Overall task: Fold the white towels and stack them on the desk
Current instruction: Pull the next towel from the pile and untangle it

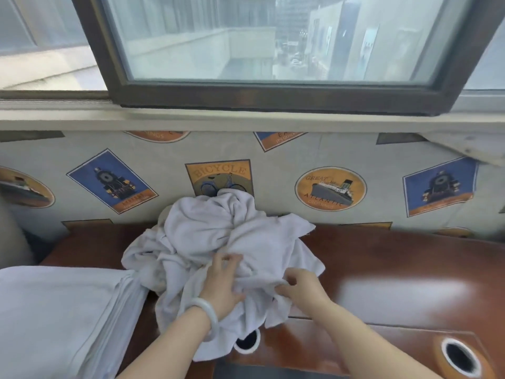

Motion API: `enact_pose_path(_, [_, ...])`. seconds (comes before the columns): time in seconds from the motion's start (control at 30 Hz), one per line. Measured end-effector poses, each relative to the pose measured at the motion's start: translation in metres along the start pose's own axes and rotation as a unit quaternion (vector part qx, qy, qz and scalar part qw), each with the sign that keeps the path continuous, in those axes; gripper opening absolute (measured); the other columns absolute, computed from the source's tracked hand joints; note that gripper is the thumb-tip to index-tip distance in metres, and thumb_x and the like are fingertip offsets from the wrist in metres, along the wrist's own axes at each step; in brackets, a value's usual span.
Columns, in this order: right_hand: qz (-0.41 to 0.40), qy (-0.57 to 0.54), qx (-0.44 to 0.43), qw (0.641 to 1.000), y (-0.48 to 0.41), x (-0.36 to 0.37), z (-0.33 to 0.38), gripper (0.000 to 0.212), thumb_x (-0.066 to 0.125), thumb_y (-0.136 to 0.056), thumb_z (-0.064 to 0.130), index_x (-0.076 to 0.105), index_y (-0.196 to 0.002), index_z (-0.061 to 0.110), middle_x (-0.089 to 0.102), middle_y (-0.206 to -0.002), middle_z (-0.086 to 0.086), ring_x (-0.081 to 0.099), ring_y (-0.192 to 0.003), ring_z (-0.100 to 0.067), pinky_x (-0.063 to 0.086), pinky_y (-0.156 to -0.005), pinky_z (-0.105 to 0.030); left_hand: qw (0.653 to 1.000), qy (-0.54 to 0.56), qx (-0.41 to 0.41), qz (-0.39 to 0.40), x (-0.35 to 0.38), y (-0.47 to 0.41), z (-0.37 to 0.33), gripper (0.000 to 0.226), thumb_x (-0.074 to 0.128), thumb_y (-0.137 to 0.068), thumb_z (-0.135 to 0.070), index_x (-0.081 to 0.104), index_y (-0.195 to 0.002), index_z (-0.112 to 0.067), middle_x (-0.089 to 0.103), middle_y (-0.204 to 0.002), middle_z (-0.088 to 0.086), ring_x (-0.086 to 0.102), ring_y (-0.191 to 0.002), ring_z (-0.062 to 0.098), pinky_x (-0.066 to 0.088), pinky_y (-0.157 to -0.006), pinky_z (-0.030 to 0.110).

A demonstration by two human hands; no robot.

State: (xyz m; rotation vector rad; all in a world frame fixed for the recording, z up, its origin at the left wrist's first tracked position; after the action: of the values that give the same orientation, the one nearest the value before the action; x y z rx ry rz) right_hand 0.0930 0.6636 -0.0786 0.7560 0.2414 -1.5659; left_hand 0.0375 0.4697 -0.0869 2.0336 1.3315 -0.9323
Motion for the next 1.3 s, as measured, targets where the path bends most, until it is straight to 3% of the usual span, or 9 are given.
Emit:
enact_pose_path(0.07, [-0.038, -0.046, 0.017, 0.998, 0.034, -0.037, -0.001, 0.036, 0.070, -0.082, 0.014, 0.040, -0.062, 0.014, 0.038, -0.057, 0.004, 0.031, -0.050, -0.009, 0.024, -0.045, -0.018, 0.999, 0.043, -0.012, -0.019, 0.003, 0.023, -0.018, 0.066, 0.066, -0.089, -0.011, 0.034, -0.144, -0.029, 0.022, -0.136, -0.007, 0.035, -0.130, 0.016, 0.035, -0.099, 0.014])
enact_pose_path(0.4, [-0.176, -0.088, -0.047, 0.979, 0.236, -0.298, -0.034, 0.013, 0.070, -0.088, 0.008, 0.066, -0.080, -0.002, 0.063, -0.057, -0.001, 0.043, -0.046, -0.004, 0.030, -0.044, -0.012, 0.929, 0.292, -0.225, 0.026, 0.078, 0.094, -0.094, 0.050, 0.069, -0.083, -0.025, 0.049, -0.126, -0.008, 0.052, -0.122, 0.011, 0.057, -0.107, 0.029, 0.053, -0.093, 0.045])
enact_pose_path(0.57, [-0.137, -0.098, -0.033, 0.985, 0.306, -0.363, -0.109, 0.006, 0.071, -0.086, 0.009, 0.075, -0.082, 0.007, 0.073, -0.078, -0.011, 0.058, -0.067, -0.009, 0.039, -0.056, -0.011, 0.819, 0.466, -0.330, 0.060, 0.150, 0.153, -0.165, 0.022, 0.060, -0.094, -0.006, 0.050, -0.113, -0.010, 0.051, -0.106, 0.015, 0.051, -0.108, 0.038, 0.052, -0.077, 0.044])
enact_pose_path(0.7, [-0.080, -0.079, 0.002, 0.994, 0.333, -0.375, -0.169, 0.013, 0.071, -0.085, 0.005, 0.078, -0.092, 0.013, 0.076, -0.092, -0.014, 0.066, -0.080, -0.017, 0.046, -0.075, -0.029, 0.647, 0.662, -0.370, 0.074, 0.218, 0.189, -0.229, 0.040, 0.052, -0.100, -0.006, 0.041, -0.136, 0.006, 0.040, -0.141, 0.029, 0.043, -0.132, 0.044, 0.046, -0.093, 0.051])
enact_pose_path(0.8, [-0.055, -0.095, 0.018, 0.994, 0.350, -0.374, -0.202, 0.014, 0.071, -0.084, 0.006, 0.078, -0.094, 0.012, 0.075, -0.095, -0.015, 0.068, -0.084, -0.022, 0.049, -0.076, -0.031, 0.582, 0.722, -0.367, 0.073, 0.244, 0.211, -0.275, 0.031, 0.051, -0.101, -0.008, 0.043, -0.127, 0.007, 0.045, -0.135, 0.031, 0.053, -0.116, 0.043, 0.048, -0.093, 0.054])
enact_pose_path(0.93, [-0.028, -0.138, 0.024, 0.990, 0.359, -0.366, -0.227, 0.032, 0.077, -0.069, 0.028, 0.076, -0.095, 0.011, 0.074, -0.093, -0.016, 0.061, -0.079, -0.023, 0.040, -0.073, -0.036, 0.559, 0.747, -0.343, 0.105, 0.264, 0.232, -0.326, 0.027, 0.054, -0.101, -0.016, 0.050, -0.116, 0.006, 0.058, -0.123, 0.026, 0.062, -0.099, 0.035, 0.051, -0.083, 0.045])
enact_pose_path(1.07, [-0.026, -0.112, -0.006, 0.993, 0.355, -0.355, -0.237, 0.017, 0.072, -0.076, 0.009, 0.077, -0.091, 0.013, 0.073, -0.082, -0.008, 0.062, -0.071, -0.015, 0.045, -0.067, -0.028, 0.541, 0.785, -0.292, 0.068, 0.255, 0.235, -0.357, 0.020, 0.058, -0.097, -0.011, 0.063, -0.112, 0.000, 0.069, -0.084, 0.010, 0.057, -0.074, 0.015, 0.046, -0.072, 0.026])
enact_pose_path(1.2, [-0.235, -0.046, 0.057, 0.969, 0.353, -0.342, -0.261, 0.027, 0.061, -0.083, -0.007, 0.071, -0.086, 0.018, 0.068, -0.081, 0.001, 0.062, -0.067, -0.005, 0.044, -0.065, -0.021, 0.548, 0.791, -0.269, 0.040, 0.241, 0.244, -0.368, 0.015, 0.064, -0.093, -0.010, 0.065, -0.105, -0.001, 0.063, -0.075, 0.006, 0.052, -0.066, 0.012, 0.047, -0.072, 0.026])
enact_pose_path(1.3, [-0.285, -0.200, 0.196, 0.917, 0.364, -0.293, -0.302, 0.017, 0.064, -0.091, 0.014, 0.062, -0.077, 0.003, 0.060, -0.078, -0.015, 0.060, -0.072, -0.035, 0.053, -0.068, -0.038, 0.560, 0.783, -0.266, 0.044, 0.242, 0.256, -0.371, 0.016, 0.064, -0.092, -0.009, 0.065, -0.104, 0.002, 0.063, -0.080, 0.010, 0.055, -0.074, 0.017, 0.047, -0.076, 0.029])
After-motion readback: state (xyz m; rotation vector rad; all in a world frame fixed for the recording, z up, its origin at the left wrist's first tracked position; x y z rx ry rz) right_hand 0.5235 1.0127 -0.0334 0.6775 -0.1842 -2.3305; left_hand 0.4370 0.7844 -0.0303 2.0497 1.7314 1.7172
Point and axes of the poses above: each hand's wrist, its own y-axis away from the middle knuckle, its own x-axis out of the palm, z = x × y, the point moved 6 cm from there along -y, towards the middle knuckle
